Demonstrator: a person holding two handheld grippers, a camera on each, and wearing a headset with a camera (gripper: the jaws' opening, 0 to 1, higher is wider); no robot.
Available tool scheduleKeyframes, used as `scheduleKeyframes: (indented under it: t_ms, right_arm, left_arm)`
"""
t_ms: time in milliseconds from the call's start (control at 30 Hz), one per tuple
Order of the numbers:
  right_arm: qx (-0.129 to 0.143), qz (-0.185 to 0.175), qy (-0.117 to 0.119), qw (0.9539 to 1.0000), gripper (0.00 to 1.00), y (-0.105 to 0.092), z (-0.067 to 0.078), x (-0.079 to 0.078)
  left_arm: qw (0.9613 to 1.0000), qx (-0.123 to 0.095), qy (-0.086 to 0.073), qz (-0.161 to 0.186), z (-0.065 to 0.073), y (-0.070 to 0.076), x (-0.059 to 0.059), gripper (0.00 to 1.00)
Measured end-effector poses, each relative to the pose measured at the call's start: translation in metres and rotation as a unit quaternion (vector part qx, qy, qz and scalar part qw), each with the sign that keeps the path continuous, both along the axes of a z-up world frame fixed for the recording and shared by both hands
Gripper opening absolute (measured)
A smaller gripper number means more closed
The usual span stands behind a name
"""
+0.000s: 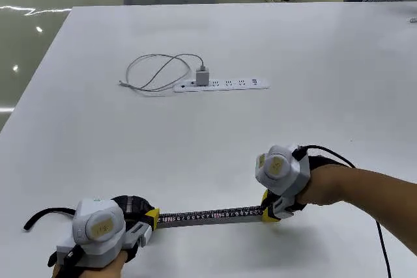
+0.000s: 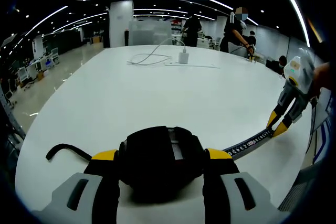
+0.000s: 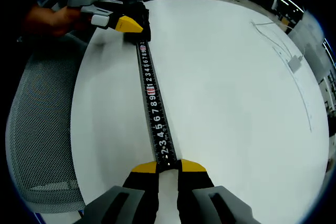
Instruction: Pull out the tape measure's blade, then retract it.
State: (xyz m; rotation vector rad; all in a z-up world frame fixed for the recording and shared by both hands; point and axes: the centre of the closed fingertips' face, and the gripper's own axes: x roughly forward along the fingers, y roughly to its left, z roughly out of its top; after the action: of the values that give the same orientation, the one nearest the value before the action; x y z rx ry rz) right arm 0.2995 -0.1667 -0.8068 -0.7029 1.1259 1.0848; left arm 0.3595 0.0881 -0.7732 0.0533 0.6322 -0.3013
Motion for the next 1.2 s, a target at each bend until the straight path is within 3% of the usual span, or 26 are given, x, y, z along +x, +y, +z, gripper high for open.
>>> scheduleKeyframes:
  t_ms: [133,233,567,667,933,1200]
  right_arm:
    - [-0.005,-0.021,0.009,0.9997,0.09,0.0012,0.0003,0.0001]
    - [-0.015,-0.001,0.006,0.9999,0.09,0.0027,0.0,0.0004]
    - [-0.021,0.001,0.003,0.9998,0.09,0.0042,-0.0009,-0.0002]
    - [-0.015,-0.008,0.011,0.9998,0.09,0.0045,-0.0008,0.0012]
    - [-0.029,0.0,0.001,0.9996,0.09,0.0074,-0.002,0.001]
    - [-0.023,-0.001,-0.001,0.9997,0.09,0.0103,-0.0025,0.002]
  left_arm:
    - [1.0,0.003,0.002,0.0,-0.0003,0.0003,0.0,0.6]
    - [1.0,0.004,0.007,0.0,-0.0005,-0.0002,-0.0006,0.6]
    - [0.9999,0.004,0.013,-0.002,-0.0006,-0.001,-0.0008,0.6]
    - [0.9999,0.003,0.011,-0.001,-0.0004,-0.001,-0.0007,0.6]
    - [1.0,0.006,0.004,0.0,0.0004,-0.0008,0.0,0.6]
    - [0.9999,0.005,0.016,-0.003,-0.0011,-0.0007,-0.0005,0.6]
